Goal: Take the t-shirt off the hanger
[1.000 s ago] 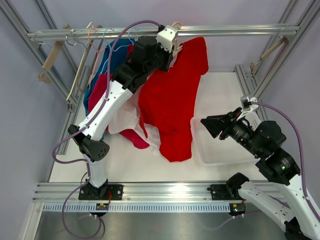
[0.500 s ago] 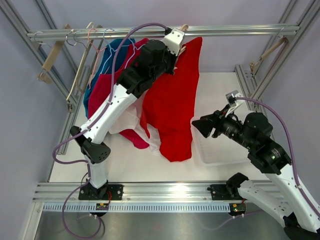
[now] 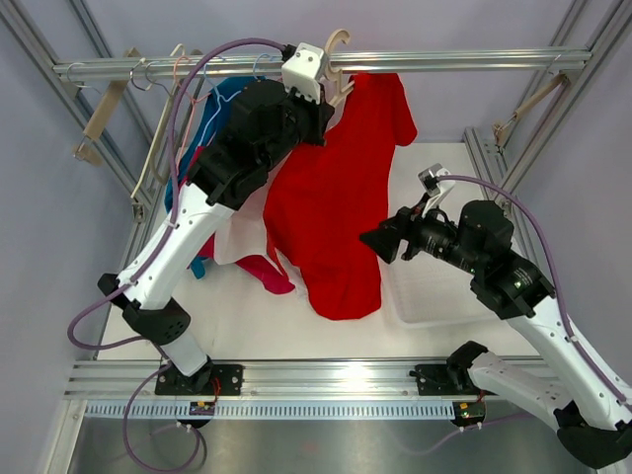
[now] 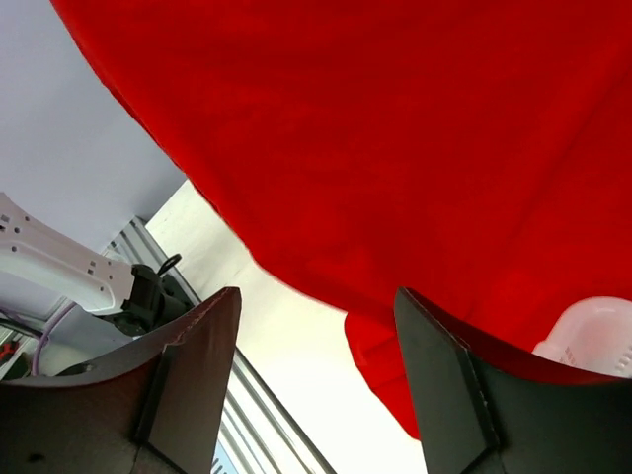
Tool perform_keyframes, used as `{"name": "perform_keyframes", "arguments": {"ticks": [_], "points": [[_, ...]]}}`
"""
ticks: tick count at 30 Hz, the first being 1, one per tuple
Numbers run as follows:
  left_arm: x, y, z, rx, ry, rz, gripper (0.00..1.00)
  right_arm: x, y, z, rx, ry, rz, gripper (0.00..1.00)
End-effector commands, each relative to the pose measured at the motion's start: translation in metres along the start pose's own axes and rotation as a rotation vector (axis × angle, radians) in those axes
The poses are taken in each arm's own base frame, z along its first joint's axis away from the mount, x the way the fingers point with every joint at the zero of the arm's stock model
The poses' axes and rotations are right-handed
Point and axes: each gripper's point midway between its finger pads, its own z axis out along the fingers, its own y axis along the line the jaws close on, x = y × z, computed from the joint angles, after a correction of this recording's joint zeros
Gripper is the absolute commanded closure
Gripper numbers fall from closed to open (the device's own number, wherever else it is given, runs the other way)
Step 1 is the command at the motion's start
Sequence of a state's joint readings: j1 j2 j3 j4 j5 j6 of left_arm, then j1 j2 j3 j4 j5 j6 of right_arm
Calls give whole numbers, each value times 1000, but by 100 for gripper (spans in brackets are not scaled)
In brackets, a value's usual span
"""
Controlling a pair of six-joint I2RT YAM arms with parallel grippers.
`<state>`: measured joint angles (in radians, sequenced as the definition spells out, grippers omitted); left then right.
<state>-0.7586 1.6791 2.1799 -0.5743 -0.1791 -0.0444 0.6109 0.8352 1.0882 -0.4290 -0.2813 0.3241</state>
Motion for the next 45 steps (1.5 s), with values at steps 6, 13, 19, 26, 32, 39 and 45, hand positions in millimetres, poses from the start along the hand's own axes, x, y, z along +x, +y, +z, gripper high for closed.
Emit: {"name": "perform_keyframes", "arguments": {"ticks": [6,13,19,26,32,39,45], "points": [[-70,7,-44,-20,-318,-262,100,-40,67,27,-149,-94,-88,20],[-69,12,-57,-55,-348,-322,100,-17,105,73,-149,-47,-157,10],[-76,11,-68,-36,-367,-368,100,6,116,104,-114,-13,-196,10],[-81,11,-89,-13,-401,-429,100,13,122,118,-62,-19,-214,18],[-86,16,-109,-1,-465,-483,100,25,139,119,-58,-23,-205,55],[-86,20,-120,1,-515,-511,100,27,166,96,-86,-63,-193,100],[-93,26,-125,-16,-583,-529,100,75,202,79,-216,62,-176,100]]}}
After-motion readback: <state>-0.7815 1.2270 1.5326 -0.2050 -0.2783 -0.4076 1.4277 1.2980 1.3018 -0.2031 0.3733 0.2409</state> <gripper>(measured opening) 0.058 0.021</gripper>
